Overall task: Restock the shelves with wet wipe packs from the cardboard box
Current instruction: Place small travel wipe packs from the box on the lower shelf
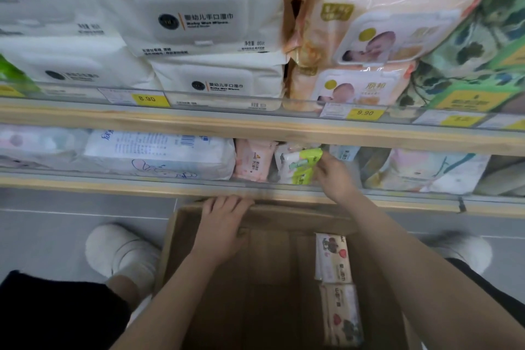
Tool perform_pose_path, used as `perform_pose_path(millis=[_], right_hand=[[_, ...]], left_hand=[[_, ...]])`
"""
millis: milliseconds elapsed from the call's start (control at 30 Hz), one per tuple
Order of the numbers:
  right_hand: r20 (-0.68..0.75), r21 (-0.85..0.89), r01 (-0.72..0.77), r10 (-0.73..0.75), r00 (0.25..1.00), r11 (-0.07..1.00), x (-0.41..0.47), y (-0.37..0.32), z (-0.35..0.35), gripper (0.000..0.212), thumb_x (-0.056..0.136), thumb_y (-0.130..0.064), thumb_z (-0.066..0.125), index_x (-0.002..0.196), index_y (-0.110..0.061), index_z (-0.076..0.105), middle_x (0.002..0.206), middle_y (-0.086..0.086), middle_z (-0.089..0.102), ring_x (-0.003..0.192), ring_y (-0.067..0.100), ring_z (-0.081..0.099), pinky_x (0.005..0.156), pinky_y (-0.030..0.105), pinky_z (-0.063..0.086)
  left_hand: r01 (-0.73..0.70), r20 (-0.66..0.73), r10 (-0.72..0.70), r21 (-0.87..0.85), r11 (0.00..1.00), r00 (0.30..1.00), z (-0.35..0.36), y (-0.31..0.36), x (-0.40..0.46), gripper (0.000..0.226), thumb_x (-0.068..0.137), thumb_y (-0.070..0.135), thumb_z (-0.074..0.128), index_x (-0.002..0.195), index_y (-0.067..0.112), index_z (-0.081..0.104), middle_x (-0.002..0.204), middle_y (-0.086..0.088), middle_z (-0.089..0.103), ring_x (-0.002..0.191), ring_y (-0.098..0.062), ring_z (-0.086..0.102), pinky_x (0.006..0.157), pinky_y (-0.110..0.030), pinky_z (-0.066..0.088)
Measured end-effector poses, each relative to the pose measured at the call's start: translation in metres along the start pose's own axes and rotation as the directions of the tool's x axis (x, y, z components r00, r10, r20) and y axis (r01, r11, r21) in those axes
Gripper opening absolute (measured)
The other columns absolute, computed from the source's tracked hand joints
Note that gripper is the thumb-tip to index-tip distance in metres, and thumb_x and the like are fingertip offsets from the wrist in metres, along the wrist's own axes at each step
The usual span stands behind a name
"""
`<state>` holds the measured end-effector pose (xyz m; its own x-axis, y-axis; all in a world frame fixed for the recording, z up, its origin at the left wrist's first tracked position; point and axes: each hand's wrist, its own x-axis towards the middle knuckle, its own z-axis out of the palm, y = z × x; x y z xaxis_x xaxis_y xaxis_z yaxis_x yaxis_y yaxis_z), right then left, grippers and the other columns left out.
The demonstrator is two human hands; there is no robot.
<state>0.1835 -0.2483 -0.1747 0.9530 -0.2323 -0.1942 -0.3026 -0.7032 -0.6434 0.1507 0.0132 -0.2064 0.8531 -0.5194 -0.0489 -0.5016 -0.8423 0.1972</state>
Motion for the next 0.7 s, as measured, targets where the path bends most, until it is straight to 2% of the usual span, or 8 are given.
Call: perform_pose_path(millis=[67,167,300,367,433,500,567,700], right_hand=[[-0.024,-0.110,0.022,-0.024,0.999,0.994,-0.001,0.002,-0.007,0.024,0.095,-0.002,0.045,0.116,0.000,0.056,0.110,0.016,0.064,0.103,0.032,0.059,0.064,0.021,0.027],[-0.018,-0.184,-0.001,-0.002,1.000,0.983,0.000,0.005,-0.006,0.025,0.094,-0.003,0.046,0.116,0.000,0.056,0.112,0.017,0.063,0.103,0.034,0.057,0.062,0.020,0.025],[0.091,-0.113,-0.037,0.048,0.995,0.993,0.009,0.011,0.006,0.022,0.089,-0.003,0.050,0.110,-0.001,0.058,0.110,0.020,0.063,0.102,0.035,0.058,0.078,0.033,0.044],[0.128,-0.096,-0.040,0.052,0.990,0.995,0.006,0.009,0.007,0.026,0.089,-0.005,0.051,0.115,-0.002,0.057,0.112,0.019,0.064,0.103,0.034,0.058,0.078,0.031,0.044],[0.141,-0.072,-0.040,0.050,0.989,0.997,-0.002,0.008,0.001,0.035,0.091,-0.006,0.052,0.126,-0.005,0.052,0.115,0.016,0.064,0.106,0.032,0.059,0.078,0.025,0.041],[0.119,-0.070,-0.044,0.052,0.991,0.997,-0.017,0.007,-0.012,0.045,0.093,-0.007,0.050,0.137,-0.008,0.044,0.118,0.014,0.062,0.107,0.029,0.059,0.078,0.022,0.038],[0.075,-0.060,-0.031,0.035,0.997,0.998,-0.037,0.012,-0.029,0.045,0.093,-0.008,0.051,0.138,-0.009,0.044,0.121,0.013,0.060,0.105,0.027,0.060,0.082,0.021,0.038],[-0.024,-0.025,-0.013,0.012,1.000,1.000,-0.095,0.033,-0.061,0.035,0.093,-0.008,0.053,0.128,-0.007,0.054,0.118,0.010,0.058,0.101,0.019,0.059,0.084,0.017,0.038]], left_hand=[[0.004,0.003,-0.004,0.000,1.000,1.000,-0.001,0.001,0.000,0.064,0.058,0.035,0.078,0.117,0.033,0.055,0.109,0.006,0.061,0.102,-0.020,0.058,0.093,-0.042,0.042],[0.022,0.018,-0.022,-0.011,1.000,1.000,-0.002,0.002,0.000,0.065,0.056,0.035,0.079,0.117,0.032,0.054,0.108,0.006,0.061,0.101,-0.021,0.058,0.092,-0.043,0.042],[0.031,0.022,-0.031,-0.014,0.999,0.999,-0.003,0.002,0.000,0.066,0.056,0.036,0.079,0.117,0.032,0.055,0.109,0.005,0.061,0.101,-0.022,0.058,0.092,-0.044,0.043],[0.023,0.027,-0.022,-0.007,1.000,0.999,-0.003,0.002,0.000,0.066,0.058,0.036,0.079,0.119,0.031,0.054,0.111,0.004,0.061,0.103,-0.023,0.058,0.093,-0.044,0.041],[0.022,0.043,-0.021,-0.016,1.000,0.999,-0.005,0.004,0.001,0.063,0.067,0.036,0.074,0.125,0.031,0.051,0.119,0.004,0.057,0.113,-0.023,0.053,0.101,-0.044,0.034],[0.058,0.080,-0.054,-0.058,0.997,0.995,-0.009,0.008,0.001,0.060,0.077,0.040,0.066,0.132,0.033,0.044,0.130,0.005,0.050,0.124,-0.020,0.043,0.109,-0.041,0.023],[0.090,0.091,-0.081,-0.095,0.991,0.993,-0.014,0.014,0.001,0.055,0.082,0.042,0.060,0.134,0.033,0.042,0.134,0.005,0.047,0.128,-0.018,0.039,0.111,-0.039,0.018],[0.023,0.028,-0.016,-0.274,0.961,0.999,-0.022,0.039,0.003,0.041,0.084,0.029,0.062,0.125,0.025,0.054,0.123,0.003,0.056,0.118,-0.019,0.048,0.105,-0.035,0.033]])
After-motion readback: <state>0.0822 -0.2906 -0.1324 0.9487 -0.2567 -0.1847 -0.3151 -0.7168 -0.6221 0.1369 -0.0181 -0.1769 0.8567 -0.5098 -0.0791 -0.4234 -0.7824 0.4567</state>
